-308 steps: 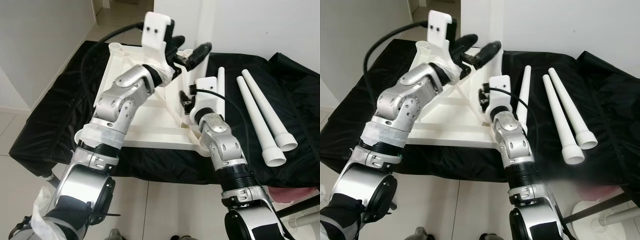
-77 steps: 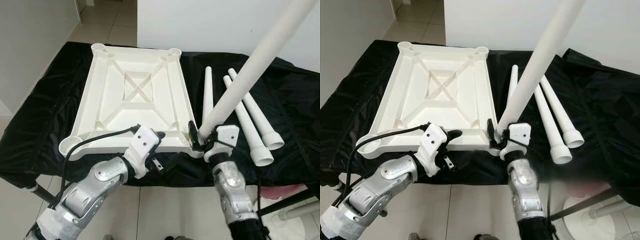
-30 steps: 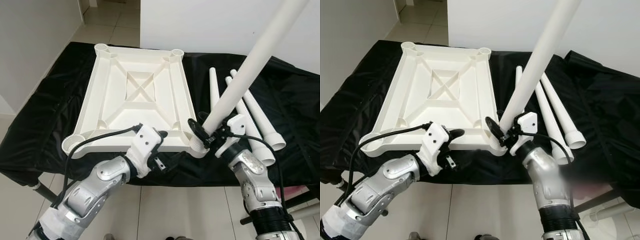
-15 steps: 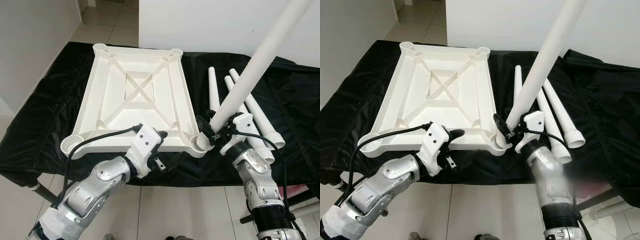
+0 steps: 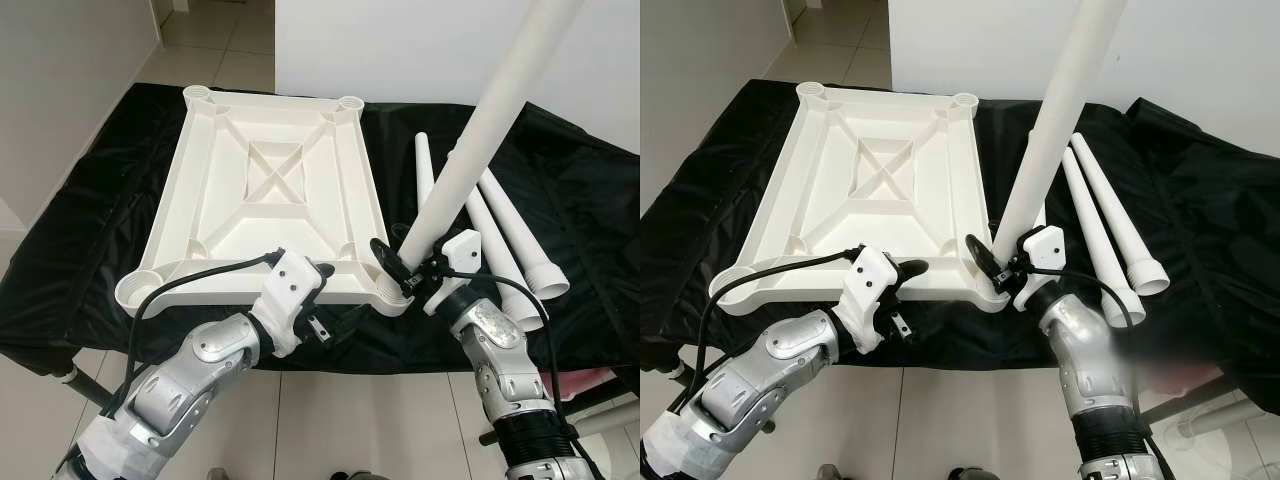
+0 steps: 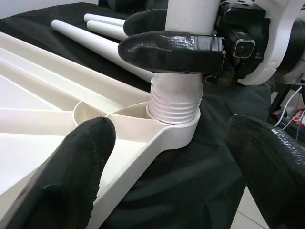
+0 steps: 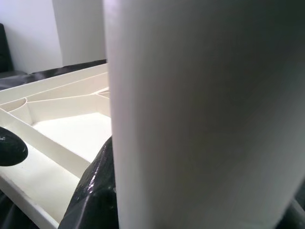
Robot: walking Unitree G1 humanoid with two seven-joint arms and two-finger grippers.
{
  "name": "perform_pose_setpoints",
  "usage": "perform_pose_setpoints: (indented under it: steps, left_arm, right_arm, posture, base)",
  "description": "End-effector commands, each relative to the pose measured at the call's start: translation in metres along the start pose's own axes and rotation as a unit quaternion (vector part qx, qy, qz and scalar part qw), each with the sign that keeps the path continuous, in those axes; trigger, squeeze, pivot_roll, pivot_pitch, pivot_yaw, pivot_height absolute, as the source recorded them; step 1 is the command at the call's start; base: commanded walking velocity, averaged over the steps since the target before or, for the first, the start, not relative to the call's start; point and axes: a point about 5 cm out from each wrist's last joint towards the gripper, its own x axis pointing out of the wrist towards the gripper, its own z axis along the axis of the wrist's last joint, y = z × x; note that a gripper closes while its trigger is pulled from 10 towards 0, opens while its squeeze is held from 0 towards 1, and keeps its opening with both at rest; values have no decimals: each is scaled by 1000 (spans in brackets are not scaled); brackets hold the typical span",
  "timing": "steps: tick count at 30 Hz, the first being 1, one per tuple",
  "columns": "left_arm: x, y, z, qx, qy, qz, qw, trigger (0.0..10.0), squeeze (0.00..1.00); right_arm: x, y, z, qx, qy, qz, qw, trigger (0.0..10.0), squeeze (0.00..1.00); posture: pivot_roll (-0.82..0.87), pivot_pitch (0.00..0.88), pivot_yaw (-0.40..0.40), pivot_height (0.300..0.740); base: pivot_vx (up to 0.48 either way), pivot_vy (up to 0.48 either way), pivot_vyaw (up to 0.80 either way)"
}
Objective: Building children table
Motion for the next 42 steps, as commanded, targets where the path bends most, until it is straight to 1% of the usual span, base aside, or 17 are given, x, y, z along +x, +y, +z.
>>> perform_pose_setpoints:
  steps: [1,3,9,11,14,18,21,24,26,28,31,33,34,35,36,38,42]
  left_arm:
    - [-1,-10,1,1,1,-68,998,10000,0]
    - [0,-10,1,1,0,-69,998,10000,0]
    - [1,-12,1,1,-1,-74,997,10000,0]
    - [2,-13,1,1,-1,-75,997,10000,0]
    - [1,-12,1,0,0,-74,997,10000,0]
    - [1,-12,1,0,0,-72,997,10000,0]
    - [-1,-12,0,-1,1,-69,998,10000,0]
    - [-1,-12,0,-2,1,-68,998,10000,0]
    - [-1,-12,0,-1,2,-68,998,10000,0]
    - [-2,-12,0,-2,3,-67,998,10000,0]
    - [-2,-12,0,-2,3,-67,998,10000,0]
    - [-2,-12,0,-1,3,-67,998,10000,0]
    - [-2,-12,0,-1,3,-67,998,10000,0]
    - [-3,-12,0,1,4,-66,998,10000,0]
    - [-3,-12,0,1,4,-66,998,10000,0]
    - [-4,-11,0,1,5,-62,998,10000,0]
    - [-4,-10,0,1,6,-61,998,10000,0]
  right_arm:
    - [-9,2,-17,13,42,3,999,10000,0]
    - [-10,0,-18,18,46,-3,999,10000,0]
    - [1,3,-19,52,60,-29,996,10000,0]
    - [3,4,-19,46,61,-39,996,10000,0]
    - [10,14,-21,52,73,-58,994,10000,0]
    - [12,18,-23,43,81,-73,993,10000,0]
    - [15,25,-21,35,78,-104,991,10000,0]
    - [16,26,-20,36,77,-106,991,10000,0]
    - [18,29,-17,41,76,-153,984,10000,0]
    - [17,30,-16,46,78,-225,970,10000,0]
    - [17,30,-15,45,79,-248,964,10000,0]
    - [15,34,-14,51,79,-289,953,10000,0]
    - [15,34,-14,51,79,-289,953,10000,0]
    - [13,37,-15,59,78,-311,945,10000,0]
    - [13,37,-15,59,78,-311,945,10000,0]
    - [12,46,-14,74,75,-325,940,10000,0]
    - [14,49,-11,71,65,-315,944,10000,0]
  posture:
    - [25,108,-46,740]
    - [23,106,-45,740]
    - [20,103,-45,740]
    - [20,103,-45,740]
    - [25,106,-50,740]
    - [26,108,-53,740]
    - [29,111,-54,740]
    - [29,111,-54,740]
    - [29,112,-56,740]
    - [30,113,-59,740]
    - [31,114,-59,740]
    - [38,117,-66,740]
    - [38,117,-66,740]
    - [40,118,-68,740]
    - [40,118,-68,740]
    - [43,122,-71,740]
    - [44,123,-71,740]
  base:
    - [0,0,0]
    - [0,0,0]
    - [0,0,0]
    - [0,0,0]
    - [0,0,0]
    - [0,0,0]
    - [0,0,0]
    - [0,0,0]
    - [0,0,0]
    - [0,0,0]
    - [0,0,0]
    - [0,0,0]
    - [0,0,0]
    - [0,0,0]
    - [0,0,0]
    - [0,0,0]
    - [0,0,0]
